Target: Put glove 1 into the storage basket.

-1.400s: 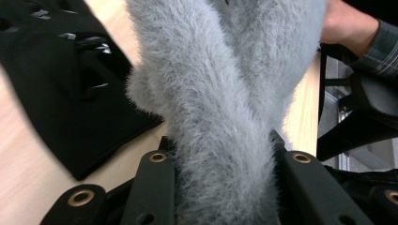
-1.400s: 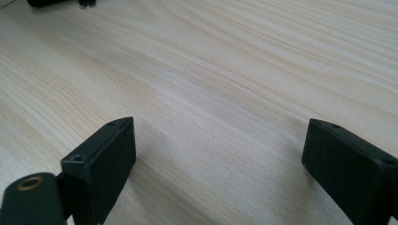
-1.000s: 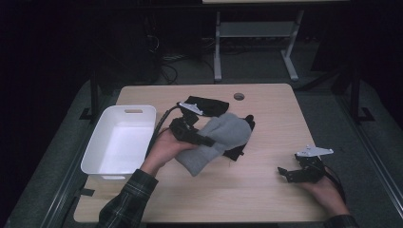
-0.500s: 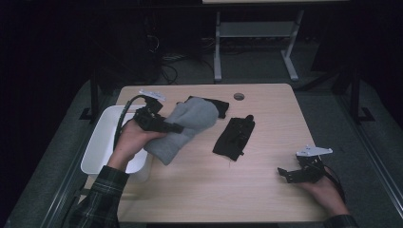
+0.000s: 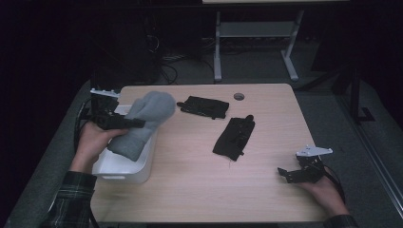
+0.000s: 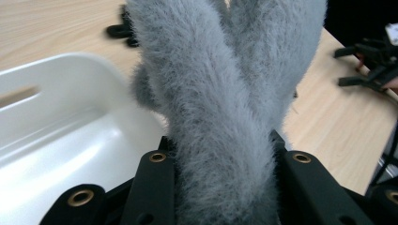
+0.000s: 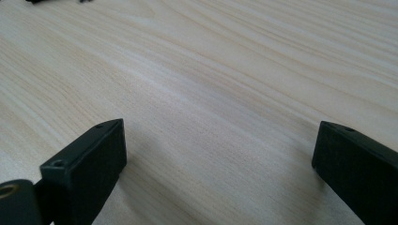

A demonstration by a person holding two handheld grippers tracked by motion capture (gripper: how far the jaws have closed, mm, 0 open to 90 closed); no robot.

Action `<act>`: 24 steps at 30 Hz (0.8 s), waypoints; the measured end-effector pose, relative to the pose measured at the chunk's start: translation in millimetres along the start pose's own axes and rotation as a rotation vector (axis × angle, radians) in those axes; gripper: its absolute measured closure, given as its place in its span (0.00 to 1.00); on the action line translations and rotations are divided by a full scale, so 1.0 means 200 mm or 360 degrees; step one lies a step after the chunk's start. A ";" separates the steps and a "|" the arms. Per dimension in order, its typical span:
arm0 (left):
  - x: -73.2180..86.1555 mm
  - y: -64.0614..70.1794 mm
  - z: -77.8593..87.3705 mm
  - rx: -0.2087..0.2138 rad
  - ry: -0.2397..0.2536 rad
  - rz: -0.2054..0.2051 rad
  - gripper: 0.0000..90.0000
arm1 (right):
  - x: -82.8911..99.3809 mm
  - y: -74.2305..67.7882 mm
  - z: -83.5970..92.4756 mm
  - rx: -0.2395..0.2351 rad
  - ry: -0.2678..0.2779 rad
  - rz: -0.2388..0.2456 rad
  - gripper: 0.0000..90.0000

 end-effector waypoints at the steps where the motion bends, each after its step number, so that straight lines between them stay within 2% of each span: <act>1: 0.01 -0.02 0.01 -0.0004 0.0002 0.0016 0.74 | 0.00 0.00 0.00 0.0000 0.0000 0.0000 0.04; 5: 0.10 -0.13 0.01 -0.0032 -0.0016 0.0098 0.74 | 0.00 0.00 0.00 0.0001 -0.0001 -0.0003 0.04; 12: 0.22 -0.29 -0.07 -0.0049 -0.0052 0.0250 0.74 | 0.00 0.00 0.00 0.0001 -0.0001 -0.0003 0.04; 16: 0.27 -0.34 -0.10 -0.0069 -0.0089 0.0297 0.74 | 0.00 0.00 0.00 0.0001 -0.0001 -0.0004 0.04; 17: 0.28 -0.35 -0.11 -0.0073 -0.0098 0.0325 0.74 | 0.00 0.00 0.00 0.0001 -0.0001 -0.0003 0.04; 24: 0.34 -0.38 -0.18 -0.0076 -0.0169 0.0373 0.71 | 0.00 0.00 0.00 0.0001 -0.0001 -0.0003 0.03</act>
Point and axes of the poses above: each handheld gripper's, and its own axes: z roughly backward along the jaws, x roughly out of its underside, y roughly to its right, the point moved 8 cm from there along -z, roughly forward along the jaws, and after that the axes turned 1 degree about -z, right-handed, at the moved point
